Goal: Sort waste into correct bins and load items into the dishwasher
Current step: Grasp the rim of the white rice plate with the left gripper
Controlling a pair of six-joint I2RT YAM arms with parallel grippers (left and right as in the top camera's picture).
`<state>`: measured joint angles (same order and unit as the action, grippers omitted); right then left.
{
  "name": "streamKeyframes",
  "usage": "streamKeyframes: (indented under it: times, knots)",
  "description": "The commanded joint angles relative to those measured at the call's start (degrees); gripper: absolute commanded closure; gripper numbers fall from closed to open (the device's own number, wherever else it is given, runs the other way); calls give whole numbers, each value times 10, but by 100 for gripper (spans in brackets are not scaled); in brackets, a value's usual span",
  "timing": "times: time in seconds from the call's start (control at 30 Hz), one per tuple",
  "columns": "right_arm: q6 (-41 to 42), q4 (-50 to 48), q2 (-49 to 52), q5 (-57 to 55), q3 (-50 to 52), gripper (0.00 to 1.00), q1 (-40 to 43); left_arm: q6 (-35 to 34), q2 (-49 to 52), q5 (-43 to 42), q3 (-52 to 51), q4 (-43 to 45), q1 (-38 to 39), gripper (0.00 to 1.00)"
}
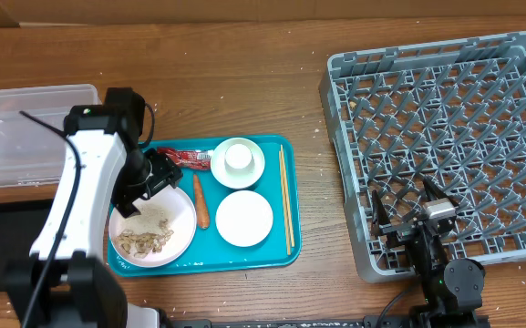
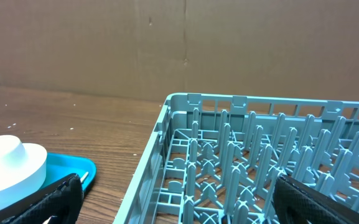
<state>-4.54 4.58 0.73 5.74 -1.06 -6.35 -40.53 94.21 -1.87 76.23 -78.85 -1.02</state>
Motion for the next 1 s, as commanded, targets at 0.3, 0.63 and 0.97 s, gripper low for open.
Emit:
streamKeyframes:
  times: [0.3, 0.63, 0.97]
  knots:
    - [2, -3, -5, -2, 6, 0, 4, -21, 94, 26, 11, 78, 68, 20]
    - [2, -3, -5, -2, 6, 0, 4, -36, 153, 45, 11, 91, 70, 23]
    - [2, -3, -5, -2, 6, 0, 4, -32, 154, 50, -26, 138, 70, 34]
